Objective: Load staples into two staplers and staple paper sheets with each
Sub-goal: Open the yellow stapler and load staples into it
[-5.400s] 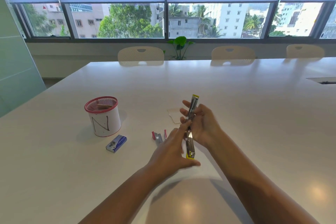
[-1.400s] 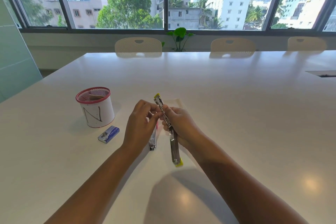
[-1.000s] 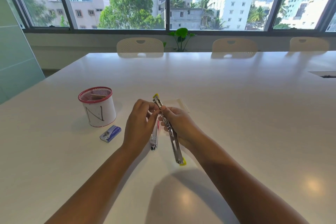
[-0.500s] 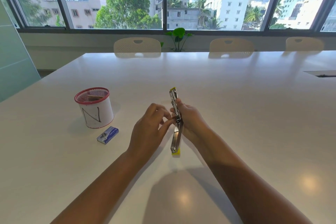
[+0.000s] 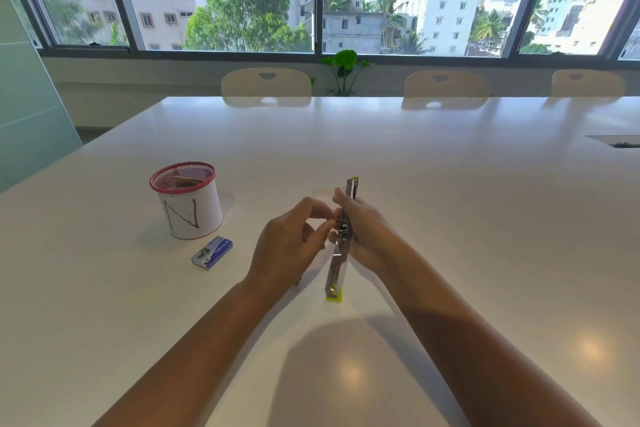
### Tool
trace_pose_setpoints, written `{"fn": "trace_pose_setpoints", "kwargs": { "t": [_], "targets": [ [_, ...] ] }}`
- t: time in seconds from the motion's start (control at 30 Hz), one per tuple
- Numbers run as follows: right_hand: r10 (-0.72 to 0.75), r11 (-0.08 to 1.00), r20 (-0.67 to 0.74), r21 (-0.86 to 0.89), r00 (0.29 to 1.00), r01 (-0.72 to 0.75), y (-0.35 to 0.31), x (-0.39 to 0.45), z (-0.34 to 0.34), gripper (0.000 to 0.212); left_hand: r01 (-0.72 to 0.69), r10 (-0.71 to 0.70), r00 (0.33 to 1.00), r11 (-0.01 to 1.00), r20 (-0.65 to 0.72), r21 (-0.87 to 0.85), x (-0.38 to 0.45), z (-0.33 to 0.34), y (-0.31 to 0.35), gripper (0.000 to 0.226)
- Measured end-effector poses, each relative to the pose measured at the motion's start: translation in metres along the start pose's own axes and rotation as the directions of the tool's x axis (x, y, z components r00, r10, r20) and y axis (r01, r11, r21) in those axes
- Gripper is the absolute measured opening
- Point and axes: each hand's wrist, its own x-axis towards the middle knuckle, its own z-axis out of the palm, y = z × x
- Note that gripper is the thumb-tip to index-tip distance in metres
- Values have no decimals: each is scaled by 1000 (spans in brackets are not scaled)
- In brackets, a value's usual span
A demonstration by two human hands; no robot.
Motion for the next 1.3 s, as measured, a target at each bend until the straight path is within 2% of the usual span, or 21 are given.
{"fn": "trace_pose_setpoints", "kwargs": {
  "t": [0.07, 0.17, 0.27, 0.37, 0.5, 0.6, 0.67, 0.73, 0.8, 0.83, 0.9, 0.97, 1.03, 1.13, 1.2, 1.3],
  "targets": [
    [-37, 998, 24, -58, 999, 38, 1, 1, -1, 26, 35, -32, 998, 998, -56, 44, 3, -6, -2, 14],
    [-6, 996, 59, -88, 998, 11, -1, 1, -5, 31, 114, -78, 983, 971, -169, 211, 11, -26, -10, 9],
    [-7, 979, 73, -201, 997, 21, -1, 1, -9, 33, 273, -207, 958, 870, -198, 411, 14, -48, -25, 15],
    [-30, 894, 33, -445, 999, 42, 2, 5, -13, 37, 406, -361, 912, 741, -192, 535, 13, -58, -38, 22],
    [-1, 856, 17, -516, 1000, 10, 4, 8, -15, 41, 417, -460, 879, 611, -127, 673, 10, -57, -43, 32],
    [0, 840, 10, -543, 1000, 5, 4, 8, -15, 41, 413, -481, 862, 489, -157, 768, 8, -63, -41, 36],
    [-55, 780, 0, -624, 998, 43, 5, 8, -17, 34, 426, -518, 838, 426, -171, 799, 8, -71, -39, 40],
    [-103, 711, -3, -700, 995, 71, 6, 12, -21, 30, 431, -592, 793, 379, -143, 819, 9, -79, -38, 44],
    [-136, 704, -30, -707, 990, 75, 9, 17, -26, 25, 424, -688, 722, 352, -77, 835, 10, -87, -43, 48],
    [-155, 710, -52, -700, 987, 75, 9, 18, -27, 19, 425, -732, 680, 349, -40, 835, 10, -90, -45, 50],
    [-212, 692, -78, -715, 974, 94, 10, 20, -30, 27, 425, -792, 611, 350, 21, 835, 10, -92, -49, 53],
    [-261, 634, -64, -764, 963, 121, 10, 21, -31, 29, 393, -807, 588, 345, 55, 852, 9, -90, -49, 51],
    [-286, 564, -53, -817, 957, 123, 10, 22, -31, 29, 359, -783, 619, 345, 55, 867, 8, -84, -45, 45],
    [-301, 480, -37, -869, 953, 118, 10, 22, -32, 29, 330, -711, 702, 385, 49, 862, 7, -73, -38, 37],
    [-301, 456, -35, -883, 953, 112, 9, 22, -32, 28, 351, -661, 749, 459, 50, 816, 9, -69, -37, 38],
    [-305, 449, -51, -888, 951, 96, 9, 23, -33, 31, 392, -552, 832, 655, 54, 646, 13, -65, -37, 38]
  ]
}}
